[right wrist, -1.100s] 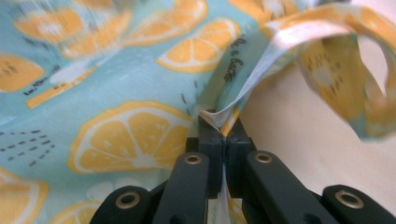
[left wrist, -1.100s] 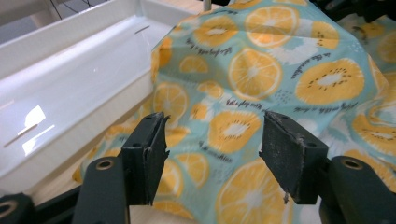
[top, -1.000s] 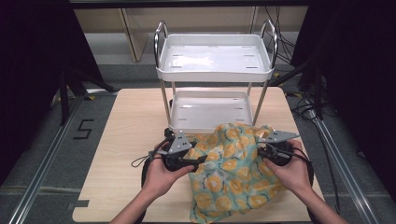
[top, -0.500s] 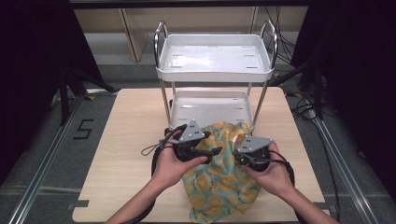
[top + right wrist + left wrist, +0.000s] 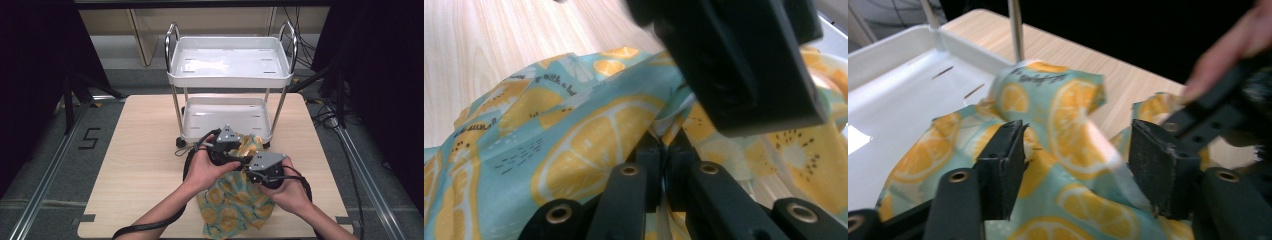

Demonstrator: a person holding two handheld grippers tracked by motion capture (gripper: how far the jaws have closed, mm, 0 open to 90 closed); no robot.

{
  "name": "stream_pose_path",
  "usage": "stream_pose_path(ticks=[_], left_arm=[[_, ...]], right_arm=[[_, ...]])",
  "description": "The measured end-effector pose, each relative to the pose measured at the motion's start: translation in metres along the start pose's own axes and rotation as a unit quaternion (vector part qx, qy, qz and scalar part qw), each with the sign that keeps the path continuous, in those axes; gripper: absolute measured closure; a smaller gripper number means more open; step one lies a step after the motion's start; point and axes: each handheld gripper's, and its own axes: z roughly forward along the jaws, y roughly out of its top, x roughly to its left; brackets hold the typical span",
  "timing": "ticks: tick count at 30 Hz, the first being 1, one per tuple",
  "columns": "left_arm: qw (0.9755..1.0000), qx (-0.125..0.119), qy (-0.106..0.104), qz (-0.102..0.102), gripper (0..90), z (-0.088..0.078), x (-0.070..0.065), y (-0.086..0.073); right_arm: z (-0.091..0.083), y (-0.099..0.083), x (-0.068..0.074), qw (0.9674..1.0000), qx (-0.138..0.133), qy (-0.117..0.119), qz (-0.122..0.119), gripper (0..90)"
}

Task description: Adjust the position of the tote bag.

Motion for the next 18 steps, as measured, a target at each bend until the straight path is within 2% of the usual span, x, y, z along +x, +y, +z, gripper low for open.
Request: stream_pose_path(ticks=[1, 3, 5, 6, 8, 9, 11, 12, 13, 14, 15, 16, 17, 18], left_arm=[[0.9999, 0.008, -0.001, -0.01, 42.9, 0.002, 0.0, 0.0], [0.9996, 0.03, 0.0, -0.003, 46.6, 0.005, 0.0, 0.001], [0.9979, 0.064, 0.003, 0.009, 53.0, 0.006, 0.0, 0.004], [0.9972, 0.075, 0.004, 0.003, 57.3, 0.007, -0.002, 0.004], [0.9955, 0.093, 0.005, 0.019, 64.2, 0.005, 0.0, 0.005], [0.9959, 0.09, 0.003, 0.004, 68.8, 0.003, -0.001, 0.002], [0.9959, 0.09, -0.008, -0.004, 75.4, -0.003, 0.001, -0.002], [0.9958, 0.091, -0.01, -0.003, 81.0, -0.006, 0.003, -0.003], [0.9964, 0.083, -0.01, -0.016, 83.7, -0.011, 0.005, -0.008], [0.9964, 0.083, -0.004, -0.02, 86.3, -0.015, 0.006, -0.01], [0.9967, 0.077, 0.0, -0.024, 88.0, -0.019, 0.007, -0.013], [0.9969, 0.071, 0.0, -0.033, 88.6, -0.023, 0.007, -0.017], [0.9981, 0.057, 0.001, -0.025, 88.9, -0.026, 0.01, -0.02], [0.9975, 0.056, 0.012, -0.042, 89.1, -0.032, 0.008, -0.024]], right_arm=[[0.0, 0.0, 0.001, 1.0, 0.0, 0.002, -0.005, 88.5], [0.0, 0.001, 0.002, 0.9999, 0.004, 0.004, -0.009, 88.4], [0.001, 0.0, 0.004, 0.9999, 0.007, 0.003, -0.012, 88.1], [0.002, 0.0, 0.006, 0.9999, 0.003, -0.001, -0.014, 87.9], [0.004, 0.0, 0.008, 0.9995, 0.005, -0.006, -0.032, 87.4], [0.003, 0.001, 0.012, 0.9995, 0.009, -0.003, -0.029, 87.0], [0.004, 0.001, 0.015, 0.9994, 0.006, -0.009, -0.032, 85.9], [0.004, 0.001, 0.016, 0.9988, 0.005, -0.009, -0.047, 84.4], [0.005, 0.001, 0.018, 0.999, 0.006, -0.009, -0.044, 83.6], [0.005, 0.002, 0.018, 0.9987, 0.004, -0.01, -0.05, 82.8], [0.005, 0.002, 0.019, 0.9991, 0.005, -0.005, -0.041, 81.3], [0.005, 0.002, 0.021, 0.9991, -0.001, -0.009, -0.042, 76.6], [0.004, 0.004, 0.02, 0.9991, -0.005, -0.01, -0.04, 70.8], [0.002, 0.005, 0.02, 0.9991, -0.005, -0.01, -0.04, 63.8]])
